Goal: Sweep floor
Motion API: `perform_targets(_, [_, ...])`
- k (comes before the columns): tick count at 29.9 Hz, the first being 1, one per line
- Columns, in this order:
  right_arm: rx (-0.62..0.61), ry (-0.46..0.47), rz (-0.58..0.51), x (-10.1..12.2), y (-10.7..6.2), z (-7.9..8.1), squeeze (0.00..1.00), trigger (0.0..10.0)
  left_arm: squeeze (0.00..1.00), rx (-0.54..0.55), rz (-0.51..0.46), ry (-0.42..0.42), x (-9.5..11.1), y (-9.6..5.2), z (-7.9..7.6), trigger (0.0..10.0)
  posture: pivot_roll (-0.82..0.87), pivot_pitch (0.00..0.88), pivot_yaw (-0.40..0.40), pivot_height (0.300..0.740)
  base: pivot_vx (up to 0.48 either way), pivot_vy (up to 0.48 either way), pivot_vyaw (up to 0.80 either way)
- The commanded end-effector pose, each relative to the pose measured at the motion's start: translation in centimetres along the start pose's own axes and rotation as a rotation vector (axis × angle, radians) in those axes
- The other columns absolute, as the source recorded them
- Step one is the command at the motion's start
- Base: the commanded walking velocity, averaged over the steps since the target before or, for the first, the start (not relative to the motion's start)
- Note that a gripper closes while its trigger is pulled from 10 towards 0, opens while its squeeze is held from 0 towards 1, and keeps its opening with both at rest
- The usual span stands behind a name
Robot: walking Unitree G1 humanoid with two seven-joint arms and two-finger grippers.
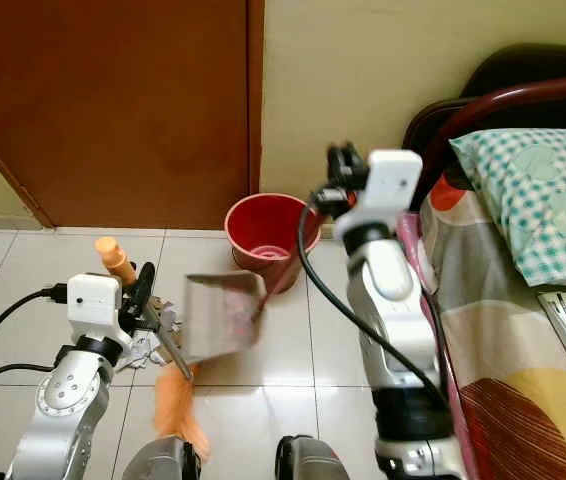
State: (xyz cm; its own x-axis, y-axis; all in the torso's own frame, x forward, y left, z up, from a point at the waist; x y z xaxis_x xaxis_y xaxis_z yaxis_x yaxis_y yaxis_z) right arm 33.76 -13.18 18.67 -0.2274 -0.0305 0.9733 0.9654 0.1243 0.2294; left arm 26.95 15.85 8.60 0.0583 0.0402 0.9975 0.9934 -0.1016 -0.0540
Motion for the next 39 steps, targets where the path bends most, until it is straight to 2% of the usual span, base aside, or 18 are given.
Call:
perform_targets(1, [-0.06,-0.039,0.017,-0.4,-0.3,-1.7,0.0,10.0,0.0,0.011,0.049,0.026,-0.7,-0.3,0.5,10.0,-0.07,0.168,-0.065,0.74,0.0,0.0,0.0])
perform_targets(3, [-0.132,-0.042,0.081,-1.8,-1.0,-3.3,0.0,10.0,0.0,-0.005,0.02,0.029,0.3,0.1,0.0,10.0,-0.07,0.172,-0.066,0.74,0.0,0.0,0.0])
perform_targets(5, [-0.144,-0.037,0.095,-2.1,-1.3,-3.8,0.0,10.0,0.0,-0.01,0.013,0.035,0.6,0.1,-0.2,10.0,-0.08,0.181,-0.075,0.74,0.0,0.0,0.0])
perform_targets(9, [-0.156,-0.091,0.125,-2.9,-2.0,-5.1,0.0,10.0,0.0,-0.017,0.003,0.016,1.0,0.1,-0.8,10.0,-0.08,0.186,-0.086,0.74,0.0,0.0,0.0])
perform_targets(12, [-0.192,-0.129,0.172,-4.4,-2.9,-6.2,0.0,10.0,0.0,-0.032,0.004,0.022,0.9,0.0,-1.4,10.0,-0.07,0.181,-0.081,0.74,0.0,0.0,0.0])
perform_targets(16, [-0.206,-0.156,0.195,-5.2,-3.3,-6.5,0.0,10.0,0.0,-0.029,-0.033,0.04,1.7,0.4,-1.4,10.0,-0.07,0.179,-0.078,0.74,0.0,0.0,0.0])
perform_targets(17, [-0.222,-0.18,0.22,-5.9,-3.7,-6.8,0.0,10.0,0.0,-0.033,-0.083,0.058,2.9,0.9,-1.4,10.0,-0.06,0.172,-0.072,0.74,0.0,0.0,0.0])
perform_targets(20, [-0.241,-0.204,0.238,-6.3,-4.0,-7.2,0.0,10.0,0.0,-0.038,-0.122,0.068,4.0,1.4,-1.6,10.0,-0.06,0.165,-0.067,0.74,0.0,0.0,0.0])
perform_targets(26, [-0.262,-0.199,0.246,-6.7,-4.1,-7.7,0.0,10.0,0.0,-0.058,-0.19,0.051,6.1,3.1,-2.9,10.0,-0.05,0.153,-0.052,0.74,0.0,0.0,0.0])
perform_targets(34, [-0.268,-0.208,0.243,-6.9,-4.1,-7.6,0.0,10.0,0.0,-0.099,-0.184,0.046,6.0,5.0,-4.6,10.0,-0.05,0.146,-0.052,0.74,0.0,0.0,0.0])
perform_targets(39, [-0.268,-0.212,0.242,-7.1,-4.0,-7.5,0.0,10.0,0.0,-0.13,-0.187,0.057,6.1,6.6,-6.1,10.0,-0.05,0.14,-0.051,0.74,0.0,0.0,0.0])
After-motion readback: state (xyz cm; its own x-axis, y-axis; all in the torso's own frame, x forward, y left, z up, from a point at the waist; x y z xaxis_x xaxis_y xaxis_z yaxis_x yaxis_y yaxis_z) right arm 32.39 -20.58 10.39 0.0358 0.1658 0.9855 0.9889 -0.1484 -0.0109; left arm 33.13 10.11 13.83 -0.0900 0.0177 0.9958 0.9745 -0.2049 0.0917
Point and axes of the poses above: a point about 5 cm out from each wrist's last joint towards the gripper, its own y axis pointing out of the wrist towards the gripper, its own x axis along the axis of the wrist's last joint, z = x × y, the point moved 3 cm from there along y, pointing out of the wrist towards the gripper, and after that the axes turned 8 degrees about -y, right-handed, at the moved point
